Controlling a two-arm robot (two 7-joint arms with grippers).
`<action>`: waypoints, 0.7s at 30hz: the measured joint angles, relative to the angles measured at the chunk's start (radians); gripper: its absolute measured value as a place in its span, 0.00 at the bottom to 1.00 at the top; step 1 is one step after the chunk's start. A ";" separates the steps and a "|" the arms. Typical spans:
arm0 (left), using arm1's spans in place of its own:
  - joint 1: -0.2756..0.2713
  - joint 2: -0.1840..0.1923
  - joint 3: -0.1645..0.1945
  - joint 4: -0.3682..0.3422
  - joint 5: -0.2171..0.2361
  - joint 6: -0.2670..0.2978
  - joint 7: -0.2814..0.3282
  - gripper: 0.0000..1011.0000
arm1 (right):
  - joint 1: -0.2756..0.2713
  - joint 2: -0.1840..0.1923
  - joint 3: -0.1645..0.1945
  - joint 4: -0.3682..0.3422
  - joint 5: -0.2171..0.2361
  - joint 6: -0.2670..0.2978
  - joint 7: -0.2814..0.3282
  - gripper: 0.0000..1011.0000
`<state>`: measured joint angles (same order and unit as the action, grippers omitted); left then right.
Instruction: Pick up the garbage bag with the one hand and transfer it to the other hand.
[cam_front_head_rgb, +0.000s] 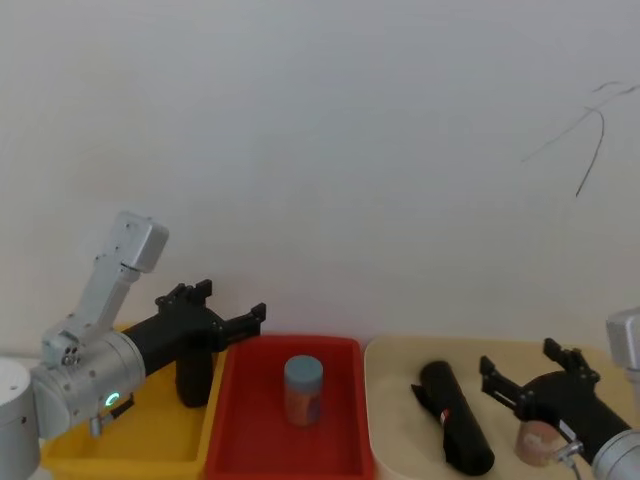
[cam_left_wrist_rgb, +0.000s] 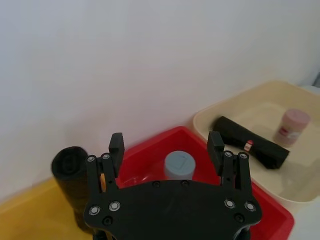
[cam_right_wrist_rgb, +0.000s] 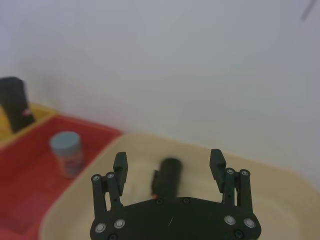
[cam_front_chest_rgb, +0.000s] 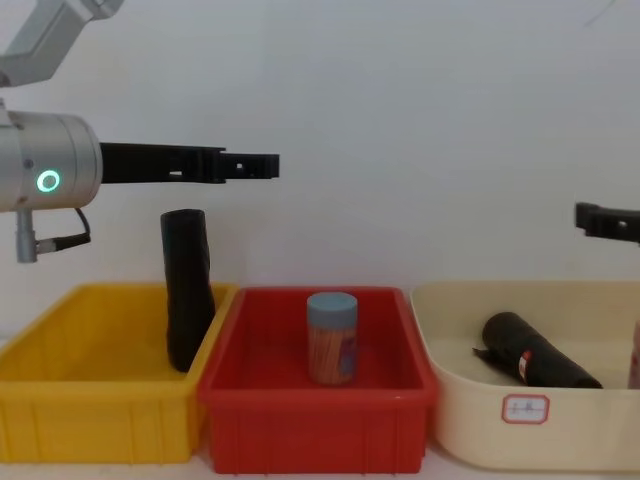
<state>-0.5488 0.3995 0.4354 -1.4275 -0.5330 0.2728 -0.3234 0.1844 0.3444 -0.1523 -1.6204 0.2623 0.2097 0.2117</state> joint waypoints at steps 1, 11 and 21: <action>-0.001 0.000 0.001 0.000 -0.001 0.000 -0.005 0.99 | -0.007 -0.001 -0.004 -0.011 0.004 -0.010 0.008 0.99; -0.006 0.002 0.010 -0.004 -0.009 0.005 -0.044 0.99 | -0.038 -0.006 -0.022 -0.059 0.022 -0.050 0.043 0.99; -0.009 0.003 0.013 -0.005 -0.013 0.006 -0.060 0.99 | -0.052 -0.008 -0.030 -0.081 0.030 -0.068 0.059 0.99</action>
<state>-0.5576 0.4024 0.4485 -1.4327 -0.5457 0.2790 -0.3832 0.1327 0.3363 -0.1826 -1.7010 0.2922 0.1418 0.2703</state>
